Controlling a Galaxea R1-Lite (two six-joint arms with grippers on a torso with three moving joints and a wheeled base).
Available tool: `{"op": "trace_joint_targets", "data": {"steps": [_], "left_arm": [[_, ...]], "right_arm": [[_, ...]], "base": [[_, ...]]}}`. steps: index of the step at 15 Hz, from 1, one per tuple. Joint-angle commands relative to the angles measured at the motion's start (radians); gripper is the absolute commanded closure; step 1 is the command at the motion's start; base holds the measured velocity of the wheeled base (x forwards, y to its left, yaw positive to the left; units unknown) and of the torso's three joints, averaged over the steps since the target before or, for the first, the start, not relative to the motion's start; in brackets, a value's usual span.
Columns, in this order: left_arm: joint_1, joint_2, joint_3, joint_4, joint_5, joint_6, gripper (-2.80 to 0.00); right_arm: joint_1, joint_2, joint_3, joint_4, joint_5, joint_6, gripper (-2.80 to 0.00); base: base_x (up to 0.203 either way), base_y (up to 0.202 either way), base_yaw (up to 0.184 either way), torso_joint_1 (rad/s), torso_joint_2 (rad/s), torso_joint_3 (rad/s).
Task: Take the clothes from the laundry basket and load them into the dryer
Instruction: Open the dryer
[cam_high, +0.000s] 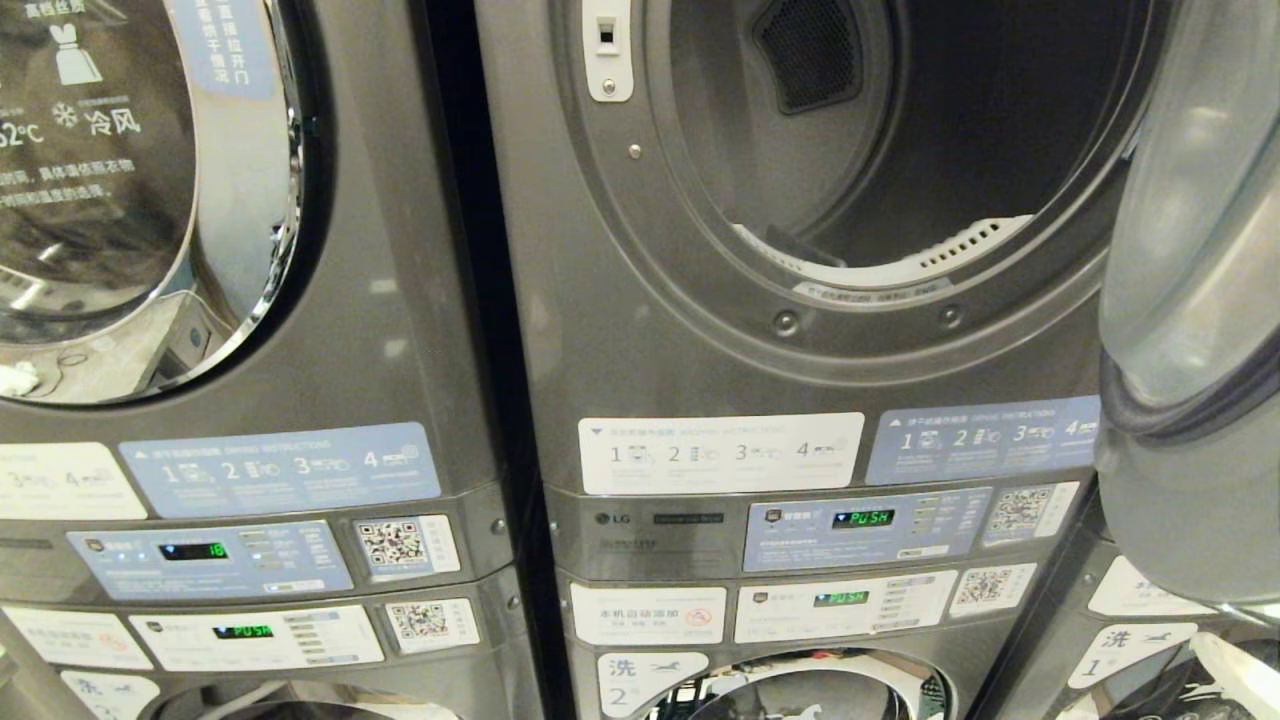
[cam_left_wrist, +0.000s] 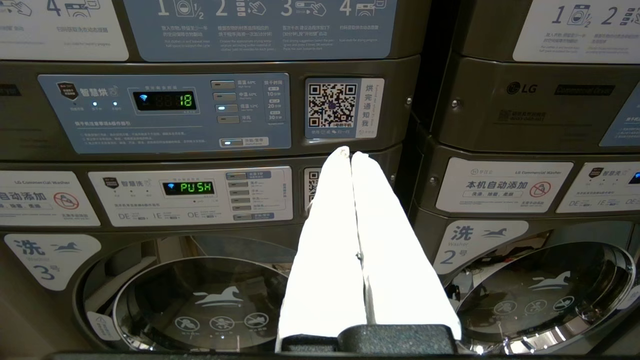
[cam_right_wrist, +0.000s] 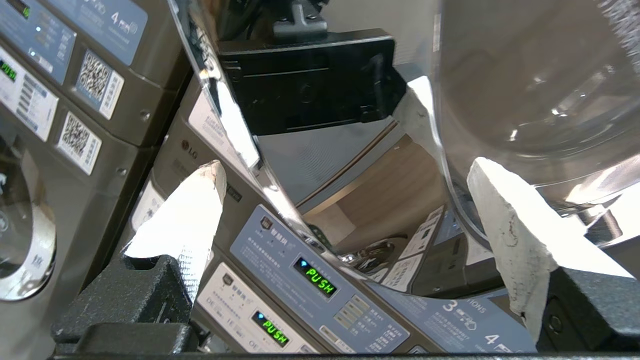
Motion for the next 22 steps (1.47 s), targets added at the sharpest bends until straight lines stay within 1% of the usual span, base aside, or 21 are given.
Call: {"op": "trace_joint_targets", "data": {"steps": [1, 9, 13, 14, 22], "left_arm": [[0.0, 0.0, 0.0, 0.0, 0.0, 0.0, 0.0], [0.0, 0.0, 0.0, 0.0, 0.0, -0.001, 0.0], [0.0, 0.0, 0.0, 0.0, 0.0, 0.001, 0.0], [0.0, 0.0, 0.0, 0.0, 0.0, -0.001, 0.0], [0.0, 0.0, 0.0, 0.0, 0.0, 0.001, 0.0]], "right_arm": [[0.0, 0.024, 0.002, -0.004, 0.002, -0.003, -2.8], [0.0, 0.06, -0.01, -0.029, 0.0, -0.006, -2.8], [-0.001, 0.121, -0.005, -0.142, -0.008, -0.008, -2.8], [-0.001, 0.128, -0.005, -0.153, -0.009, -0.015, -2.8], [-0.003, 0.101, 0.005, -0.155, -0.012, -0.018, -2.8]], "base": [[0.0, 0.0, 0.0, 0.0, 0.0, 0.0], [0.0, 0.0, 0.0, 0.0, 0.0, 0.0], [0.0, 0.0, 0.0, 0.0, 0.0, 0.0], [0.0, 0.0, 0.0, 0.0, 0.0, 0.0], [0.0, 0.0, 0.0, 0.0, 0.0, 0.0]]}}
